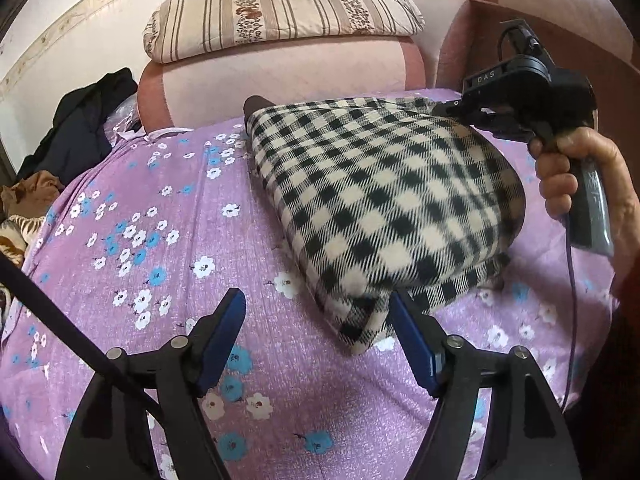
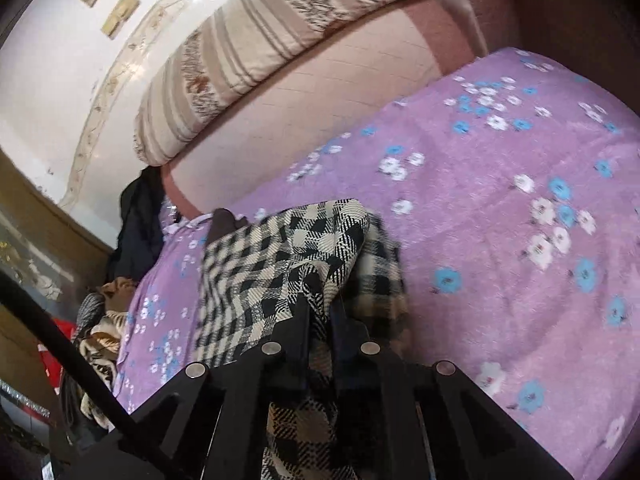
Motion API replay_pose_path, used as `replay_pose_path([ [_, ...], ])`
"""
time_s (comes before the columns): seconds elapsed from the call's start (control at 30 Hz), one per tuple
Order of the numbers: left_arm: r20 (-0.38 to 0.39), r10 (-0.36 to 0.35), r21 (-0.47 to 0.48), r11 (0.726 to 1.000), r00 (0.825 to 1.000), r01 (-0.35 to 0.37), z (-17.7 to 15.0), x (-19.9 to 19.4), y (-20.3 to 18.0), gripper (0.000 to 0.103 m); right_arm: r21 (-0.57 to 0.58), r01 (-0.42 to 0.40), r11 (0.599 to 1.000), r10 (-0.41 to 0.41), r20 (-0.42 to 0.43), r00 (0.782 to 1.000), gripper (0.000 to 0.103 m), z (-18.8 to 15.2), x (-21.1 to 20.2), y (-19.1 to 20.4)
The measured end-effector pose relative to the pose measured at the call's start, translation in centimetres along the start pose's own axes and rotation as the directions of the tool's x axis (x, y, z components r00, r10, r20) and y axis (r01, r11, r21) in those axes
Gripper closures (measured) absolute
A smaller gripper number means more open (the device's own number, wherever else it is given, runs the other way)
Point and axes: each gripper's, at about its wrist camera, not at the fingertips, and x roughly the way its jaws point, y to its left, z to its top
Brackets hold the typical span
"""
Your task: Fold large clothes
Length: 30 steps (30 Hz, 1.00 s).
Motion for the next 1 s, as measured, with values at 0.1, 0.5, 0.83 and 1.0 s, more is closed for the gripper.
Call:
replay_pose_path([
  [0.1,0.006,0.021,0.019,1.0,1.0,-0.021,-0.2,0.4,-0.5,0.03,-0.005,0.051,0.999,-0.051,-0.017,0.999,0.094,-0.6,0.5,-0.9],
  [0.5,0.008,0.027,0.096,0.995,1.0,-0.028,-0.4,1.6,-2.7,0.03,-0.015,0.062,0.998,-0.063,-0.061,0.996,0.092,-1.6,1.7,-1.9],
  [0.83,-0.057,0.073,0.04,0.997,0.996,-0.07,0.3,3.9,-1.4,0.065,0.014,0.026,1.0,-0.025,-0.049,0.998,0.051,-3.0,-2.0,-2.0],
  [1.0,-0.045,0.056,0.028,0.998,0.997,-0.055,0.0,3.4,-0.7,0.067,-0.031,0.012,0.999,-0.015,-0.1,0.995,0.048,-6.2,-4.4,-1.0],
])
